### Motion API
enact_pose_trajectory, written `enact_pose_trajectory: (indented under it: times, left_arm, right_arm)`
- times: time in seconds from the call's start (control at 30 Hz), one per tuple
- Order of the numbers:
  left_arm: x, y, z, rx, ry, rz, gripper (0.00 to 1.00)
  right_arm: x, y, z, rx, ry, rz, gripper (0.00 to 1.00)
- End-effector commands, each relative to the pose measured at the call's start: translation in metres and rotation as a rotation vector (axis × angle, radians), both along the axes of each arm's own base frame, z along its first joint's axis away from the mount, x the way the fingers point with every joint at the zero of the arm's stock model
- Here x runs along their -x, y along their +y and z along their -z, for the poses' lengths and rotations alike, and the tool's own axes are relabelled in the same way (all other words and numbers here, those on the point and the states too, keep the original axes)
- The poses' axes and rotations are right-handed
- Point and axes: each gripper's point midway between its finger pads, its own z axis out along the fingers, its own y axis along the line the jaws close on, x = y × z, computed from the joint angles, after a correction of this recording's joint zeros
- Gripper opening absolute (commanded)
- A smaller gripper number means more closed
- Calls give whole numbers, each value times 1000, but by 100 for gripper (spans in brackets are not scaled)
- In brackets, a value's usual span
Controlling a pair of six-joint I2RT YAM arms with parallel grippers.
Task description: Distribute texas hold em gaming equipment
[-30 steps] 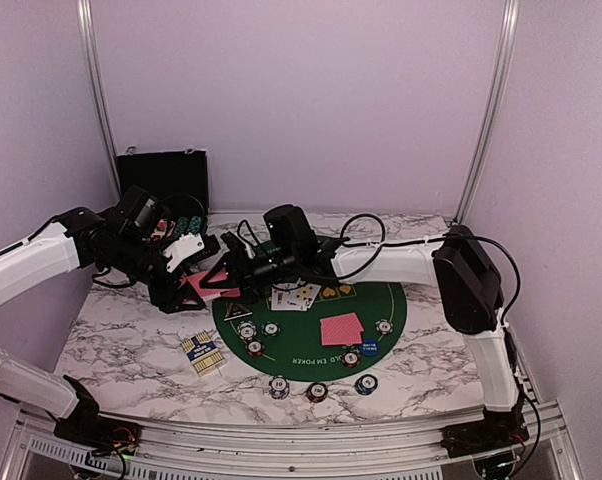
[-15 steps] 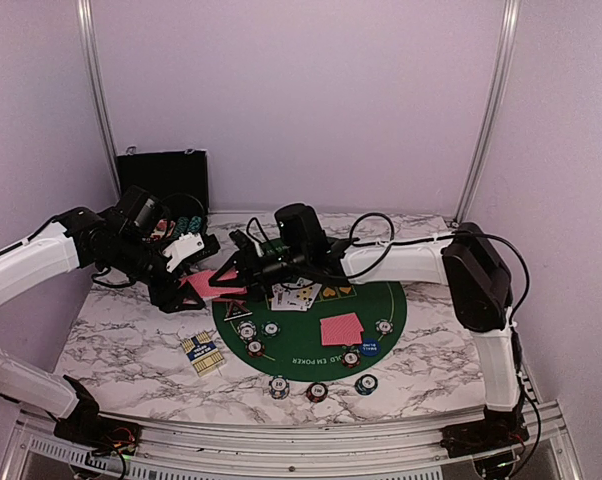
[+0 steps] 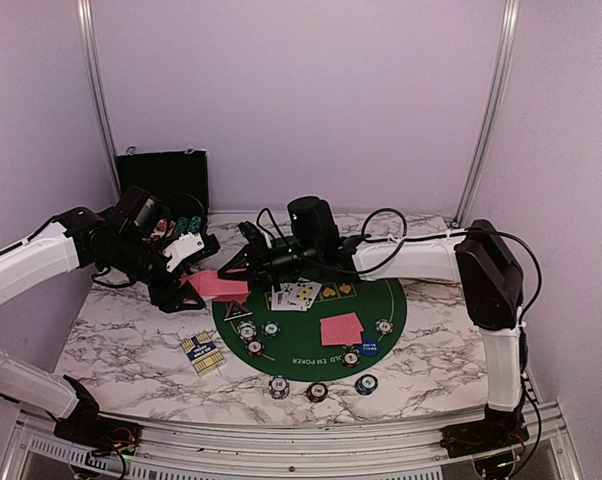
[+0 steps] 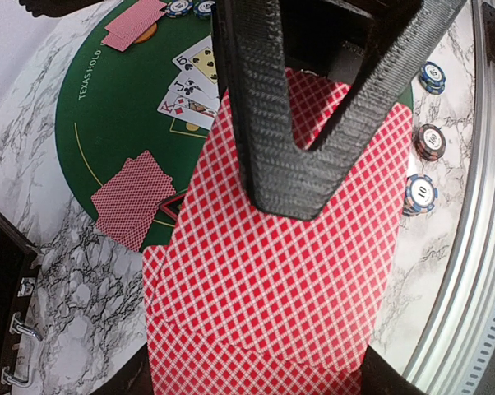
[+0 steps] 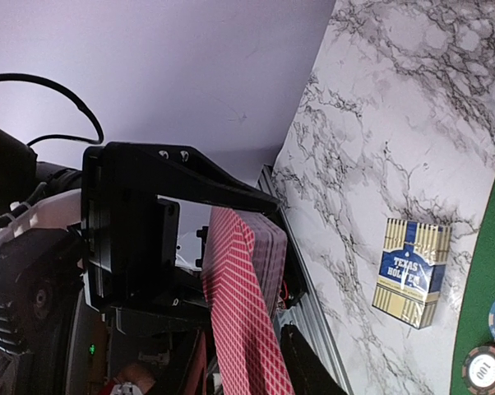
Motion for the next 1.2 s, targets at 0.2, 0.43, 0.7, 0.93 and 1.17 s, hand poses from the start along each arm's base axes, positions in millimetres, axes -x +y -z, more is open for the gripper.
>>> enact_pose_trajectory:
  times: [0.2,0.43,0.7,0.93,1.17]
  left_arm:
    - [-2,-2,-13,41,-35,2,0]
    - [-2,-3,-13,43,-34,1,0]
    - [-4,-4,-15,45,-34,1,0]
    - [-4,-4,-14,42,-32,0,0]
    - [-4,-4,-14,43,-32,1,0]
  right_arm:
    - [1,-12,-20,-23,-18,-17,20]
    - [-8,-27,-21,0,-20,-4,7]
    - [-14,-44,-23,19,-37,-1,2]
    - [-32,-74,-15,52,-48,48,0]
    - [-64,-130,27,174,-40,160,0]
